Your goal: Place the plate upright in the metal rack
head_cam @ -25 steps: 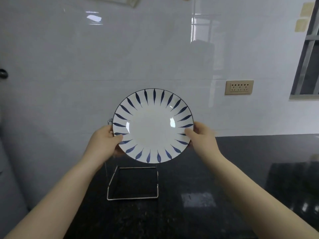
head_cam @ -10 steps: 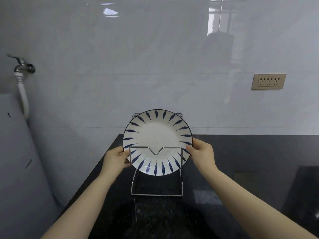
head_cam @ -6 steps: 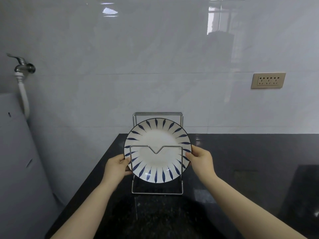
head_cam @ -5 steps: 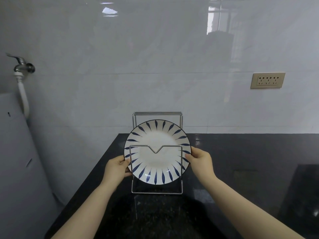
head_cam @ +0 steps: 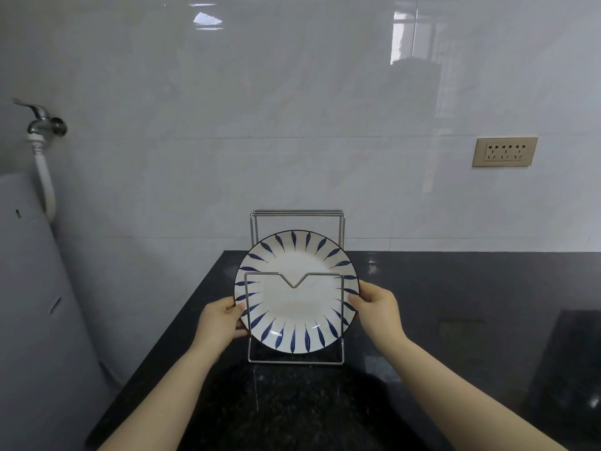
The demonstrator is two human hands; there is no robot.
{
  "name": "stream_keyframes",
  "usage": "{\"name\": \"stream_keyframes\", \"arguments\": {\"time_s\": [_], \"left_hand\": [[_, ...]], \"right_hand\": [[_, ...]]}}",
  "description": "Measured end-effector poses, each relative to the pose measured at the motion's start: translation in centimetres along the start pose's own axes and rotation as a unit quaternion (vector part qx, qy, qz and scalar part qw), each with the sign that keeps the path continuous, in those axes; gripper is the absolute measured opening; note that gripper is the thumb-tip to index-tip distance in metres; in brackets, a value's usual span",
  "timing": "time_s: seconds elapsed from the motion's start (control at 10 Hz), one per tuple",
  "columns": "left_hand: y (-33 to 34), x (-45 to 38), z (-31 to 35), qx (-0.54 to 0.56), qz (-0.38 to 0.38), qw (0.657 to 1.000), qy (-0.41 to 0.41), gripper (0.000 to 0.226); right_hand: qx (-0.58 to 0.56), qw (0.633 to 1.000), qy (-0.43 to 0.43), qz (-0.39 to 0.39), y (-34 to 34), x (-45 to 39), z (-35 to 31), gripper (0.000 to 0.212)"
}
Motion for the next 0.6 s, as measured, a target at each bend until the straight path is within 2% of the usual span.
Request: {"name": "stream_keyframes", "arguments": {"time_s": [0.3,0.4,0.5,0.6], "left_hand": [[0.2,0.4,0.2,-0.007,0.0,1.0,0.005,0.017],[0.3,0.8,0.5,-0.033,-0.013,0.999,0.009,0.012],[0.5,1.5,1.9,-0.029,-0.011,0.998,0.063,0.019],[-0.4,1.5,3.0,-0.026,0.05,0.996,0.073,0.042]], "right_hand": [[0.045,0.999,-0.01,0.005,-0.1,0.2,0.1,0.029],[0.063,0.998,-0.004,-0.02,-0.1,0.3,0.0,0.03],[0.056,0.998,-0.006,-0.037,-0.3,0.5,-0.5,0.032],[0.052,0.999,0.001,-0.012,-1.3,0.6,-1.2,0.038]]}}
Point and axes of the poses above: each hand's wrist, its own x-axis away from the middle knuckle, its own y-axis out of the palm, z = x × y, the point moved 7 cm from there along -x, towards the middle knuckle, and after that the axes turned 7 degrees about x, right-handed, at the moved point
